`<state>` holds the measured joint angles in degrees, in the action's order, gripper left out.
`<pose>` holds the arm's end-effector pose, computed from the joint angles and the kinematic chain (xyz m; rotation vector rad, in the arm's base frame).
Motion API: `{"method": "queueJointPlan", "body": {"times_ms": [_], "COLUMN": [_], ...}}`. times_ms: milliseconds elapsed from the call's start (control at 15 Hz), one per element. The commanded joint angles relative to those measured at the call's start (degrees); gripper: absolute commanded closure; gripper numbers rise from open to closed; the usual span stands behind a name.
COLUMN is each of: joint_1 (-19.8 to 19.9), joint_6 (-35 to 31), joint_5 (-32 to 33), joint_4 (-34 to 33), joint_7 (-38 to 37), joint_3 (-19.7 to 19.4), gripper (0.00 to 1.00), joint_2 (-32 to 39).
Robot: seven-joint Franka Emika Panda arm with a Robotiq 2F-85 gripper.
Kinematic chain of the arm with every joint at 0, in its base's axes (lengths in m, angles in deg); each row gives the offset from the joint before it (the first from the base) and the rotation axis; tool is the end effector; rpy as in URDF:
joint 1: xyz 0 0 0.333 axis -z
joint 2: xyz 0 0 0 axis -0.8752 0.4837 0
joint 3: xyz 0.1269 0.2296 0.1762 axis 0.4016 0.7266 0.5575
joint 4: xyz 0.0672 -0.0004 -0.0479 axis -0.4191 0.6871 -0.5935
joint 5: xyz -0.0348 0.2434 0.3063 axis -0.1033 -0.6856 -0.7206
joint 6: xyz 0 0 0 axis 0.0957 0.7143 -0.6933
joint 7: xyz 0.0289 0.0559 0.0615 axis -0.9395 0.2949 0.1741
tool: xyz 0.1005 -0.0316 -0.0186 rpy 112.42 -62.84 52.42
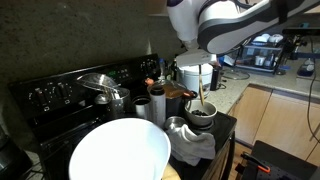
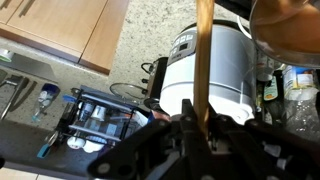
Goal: Use the wooden spatula to mix the contents of the bowl and put it back
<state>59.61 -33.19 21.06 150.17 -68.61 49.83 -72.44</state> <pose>0.4681 -0.0073 0.4897 2.0640 -1.2386 0.7288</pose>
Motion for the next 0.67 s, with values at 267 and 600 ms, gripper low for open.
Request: {"method": "queueJointPlan", "body": {"times_ms": [267, 600], "joint_1": [1.35, 1.64], "joint_6": [1.61, 1.27], "joint_5": [3.49, 3.86], "joint_4": [1.97, 2.67], "joint_7": [-1.42, -1.34], "joint_3": [-0.31, -0.92], "gripper": [0.97, 0.97], "joint_2": [-1.49, -1.25]}}
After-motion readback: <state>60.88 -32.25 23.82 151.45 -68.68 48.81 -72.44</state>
